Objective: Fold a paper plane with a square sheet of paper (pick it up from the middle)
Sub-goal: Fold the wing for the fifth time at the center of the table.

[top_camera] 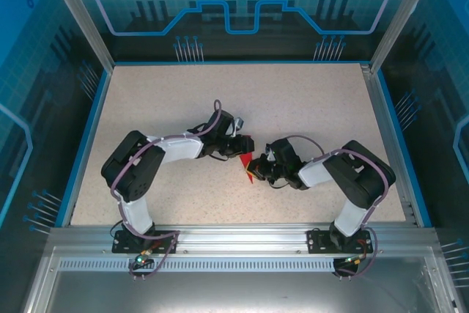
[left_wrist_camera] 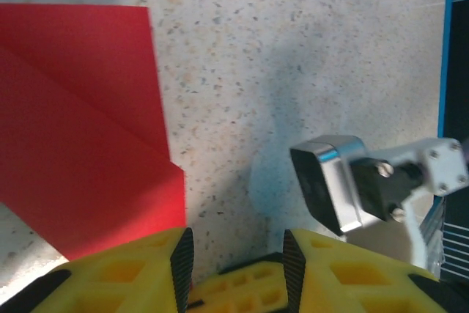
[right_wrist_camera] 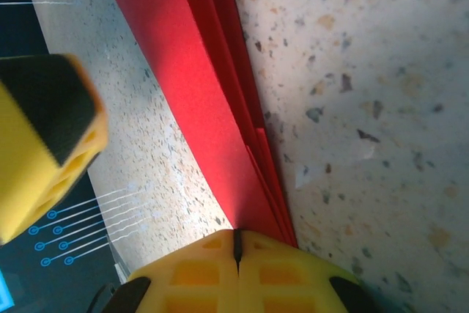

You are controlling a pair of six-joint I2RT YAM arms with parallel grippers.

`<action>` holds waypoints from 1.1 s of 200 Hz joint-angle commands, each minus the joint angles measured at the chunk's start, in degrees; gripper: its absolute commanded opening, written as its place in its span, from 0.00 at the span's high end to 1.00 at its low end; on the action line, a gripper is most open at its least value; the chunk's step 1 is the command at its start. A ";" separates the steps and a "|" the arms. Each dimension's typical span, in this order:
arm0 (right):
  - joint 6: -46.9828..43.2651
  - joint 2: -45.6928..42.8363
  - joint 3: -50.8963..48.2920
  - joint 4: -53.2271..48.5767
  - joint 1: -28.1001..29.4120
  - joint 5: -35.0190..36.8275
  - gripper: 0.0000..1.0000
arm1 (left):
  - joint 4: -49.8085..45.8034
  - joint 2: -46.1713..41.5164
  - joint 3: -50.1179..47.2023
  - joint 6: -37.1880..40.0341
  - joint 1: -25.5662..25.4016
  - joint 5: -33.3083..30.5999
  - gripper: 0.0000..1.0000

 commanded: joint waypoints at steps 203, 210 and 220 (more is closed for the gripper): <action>-13.01 -3.05 2.09 -23.84 2.24 -0.92 0.93 | -0.07 8.85 0.74 0.75 -0.12 -1.04 0.65; -12.98 -3.31 1.60 -23.69 2.28 -0.97 0.93 | -0.22 8.93 0.67 0.81 -0.07 -1.31 0.65; -13.14 -3.77 1.25 -23.68 2.27 -1.39 0.93 | -0.22 9.02 0.58 0.76 -0.11 -1.50 0.66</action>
